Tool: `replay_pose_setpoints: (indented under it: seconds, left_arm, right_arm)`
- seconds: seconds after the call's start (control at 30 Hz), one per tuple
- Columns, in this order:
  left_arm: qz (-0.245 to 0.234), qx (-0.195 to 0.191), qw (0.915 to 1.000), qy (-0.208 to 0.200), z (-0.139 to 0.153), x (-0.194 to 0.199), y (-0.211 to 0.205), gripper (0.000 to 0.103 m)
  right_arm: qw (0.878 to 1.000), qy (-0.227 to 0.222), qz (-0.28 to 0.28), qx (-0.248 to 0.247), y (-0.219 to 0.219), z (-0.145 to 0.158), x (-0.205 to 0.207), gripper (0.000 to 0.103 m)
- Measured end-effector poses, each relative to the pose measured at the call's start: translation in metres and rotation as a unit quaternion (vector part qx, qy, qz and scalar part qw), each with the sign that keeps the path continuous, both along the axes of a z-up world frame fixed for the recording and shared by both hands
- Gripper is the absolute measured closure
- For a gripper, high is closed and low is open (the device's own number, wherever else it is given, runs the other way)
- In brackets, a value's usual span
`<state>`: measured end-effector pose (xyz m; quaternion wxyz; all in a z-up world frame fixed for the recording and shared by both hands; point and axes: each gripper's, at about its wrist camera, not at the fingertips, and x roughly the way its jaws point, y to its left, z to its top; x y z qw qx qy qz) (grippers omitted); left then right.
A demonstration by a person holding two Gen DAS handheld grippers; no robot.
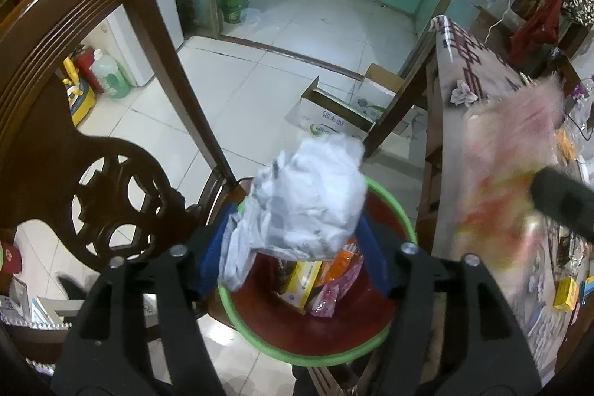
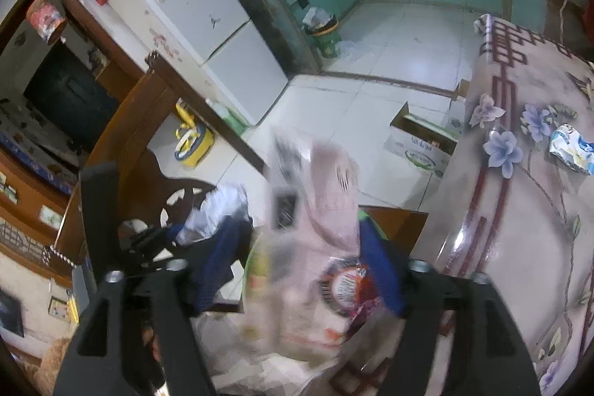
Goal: Collect trash
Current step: 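Open both tools to drop the carton and white paper into the bucket, then move both open tools back to the table toward the clear plastic trash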
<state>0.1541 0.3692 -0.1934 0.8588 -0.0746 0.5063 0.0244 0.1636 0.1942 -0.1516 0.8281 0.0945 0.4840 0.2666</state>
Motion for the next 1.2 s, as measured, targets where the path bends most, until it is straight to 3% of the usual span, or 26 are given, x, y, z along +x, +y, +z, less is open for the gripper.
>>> replay_pose_setpoints:
  seconds: [0.4, 0.63, 0.93, 1.2]
  left_arm:
    - [0.005, 0.004, 0.9996, -0.026, 0.023, -0.02, -0.005, 0.035]
    - [-0.018, 0.006, 0.9988, -0.046, 0.043, -0.036, -0.038, 0.034]
    - [-0.064, 0.013, 0.9964, -0.055, 0.055, -0.054, -0.117, 0.034]
    - [-0.111, -0.004, 0.9926, -0.048, 0.054, -0.076, -0.224, 0.034]
  right_arm:
    - [1.0, -0.021, -0.012, 0.0, -0.031, 0.021, -0.023, 0.032]
    - [0.999, -0.029, -0.033, -0.013, -0.073, 0.027, -0.051, 0.032]
    - [0.994, -0.001, -0.107, -0.031, -0.184, 0.008, -0.091, 0.032]
    - [0.982, 0.009, -0.174, -0.069, -0.313, -0.002, -0.118, 0.032]
